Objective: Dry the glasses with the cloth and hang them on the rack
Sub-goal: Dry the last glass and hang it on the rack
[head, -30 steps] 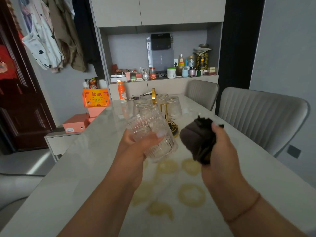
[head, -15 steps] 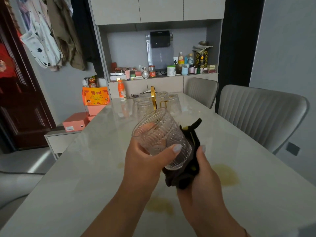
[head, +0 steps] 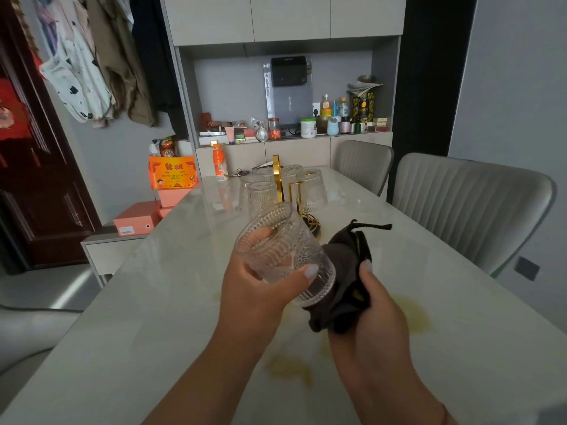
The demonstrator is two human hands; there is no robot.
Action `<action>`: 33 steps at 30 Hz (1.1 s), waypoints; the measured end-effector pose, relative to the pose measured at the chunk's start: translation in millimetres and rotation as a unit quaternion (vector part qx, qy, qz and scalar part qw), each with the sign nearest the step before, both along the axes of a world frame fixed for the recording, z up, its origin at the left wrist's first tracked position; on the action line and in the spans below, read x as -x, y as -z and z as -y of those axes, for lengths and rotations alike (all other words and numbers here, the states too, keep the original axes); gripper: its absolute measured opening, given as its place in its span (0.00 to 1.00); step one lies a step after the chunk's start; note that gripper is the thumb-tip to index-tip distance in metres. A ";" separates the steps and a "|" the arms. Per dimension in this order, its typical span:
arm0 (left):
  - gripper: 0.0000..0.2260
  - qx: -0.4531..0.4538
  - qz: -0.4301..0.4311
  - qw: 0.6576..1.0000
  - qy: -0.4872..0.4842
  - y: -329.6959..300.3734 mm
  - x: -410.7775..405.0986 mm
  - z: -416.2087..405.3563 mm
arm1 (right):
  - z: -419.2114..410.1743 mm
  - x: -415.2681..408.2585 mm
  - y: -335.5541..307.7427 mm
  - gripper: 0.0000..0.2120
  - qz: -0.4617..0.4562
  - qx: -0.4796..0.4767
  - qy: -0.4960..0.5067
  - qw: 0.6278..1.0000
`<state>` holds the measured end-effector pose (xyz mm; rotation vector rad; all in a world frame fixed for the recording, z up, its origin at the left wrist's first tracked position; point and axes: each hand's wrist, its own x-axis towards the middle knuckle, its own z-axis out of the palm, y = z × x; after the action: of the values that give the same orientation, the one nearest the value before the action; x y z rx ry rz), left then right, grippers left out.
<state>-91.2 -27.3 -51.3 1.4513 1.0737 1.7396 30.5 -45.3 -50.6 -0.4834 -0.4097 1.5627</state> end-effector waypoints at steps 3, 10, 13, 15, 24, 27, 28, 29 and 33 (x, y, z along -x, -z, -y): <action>0.34 -0.005 -0.001 0.999 0.047 -1.7 -2.7 0.5 | -1.1 3.6 -3.6 0.20 -0.034 -0.002 -0.025 0.999; 0.35 -0.026 -0.056 0.997 -0.037 -11.8 -2.7 -2.5 | 11.6 13.7 4.3 0.20 -0.050 0.010 -0.117 0.992; 0.33 -0.040 -0.074 0.994 -0.063 -11.0 -0.7 -1.9 | 11.6 6.3 4.0 0.18 -0.043 0.010 -0.095 0.995; 0.33 -0.045 -0.074 0.994 -0.066 -10.0 1.6 -1.1 | 8.7 -1.0 0.5 0.18 -0.041 0.006 -0.071 0.997; 0.37 -0.062 -0.076 0.995 0.014 -4.1 -8.2 3.6 | -0.7 -0.9 -0.8 0.22 -0.051 0.006 -0.085 0.995; 0.35 -0.062 -0.113 0.991 -0.043 -7.3 -6.9 3.7 | 3.3 0.2 5.3 0.21 -0.044 0.009 -0.117 0.992; 0.35 -0.062 -0.127 0.988 -0.058 -8.2 -6.4 3.6 | 4.4 0.4 6.9 0.20 -0.039 0.013 -0.126 0.991; 0.34 -0.062 -0.137 0.986 -0.068 -8.9 -5.6 3.1 | 5.3 -0.1 8.3 0.20 -0.029 0.017 -0.129 0.991; 0.33 -0.048 -0.128 0.986 -0.096 -13.7 4.4 -5.3 | 5.4 -6.1 9.3 0.17 0.008 0.013 -0.094 0.995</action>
<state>-95.6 -22.0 -37.6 1.7166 1.3172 1.7910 36.6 -50.7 -59.9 -0.4896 -0.4573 1.7478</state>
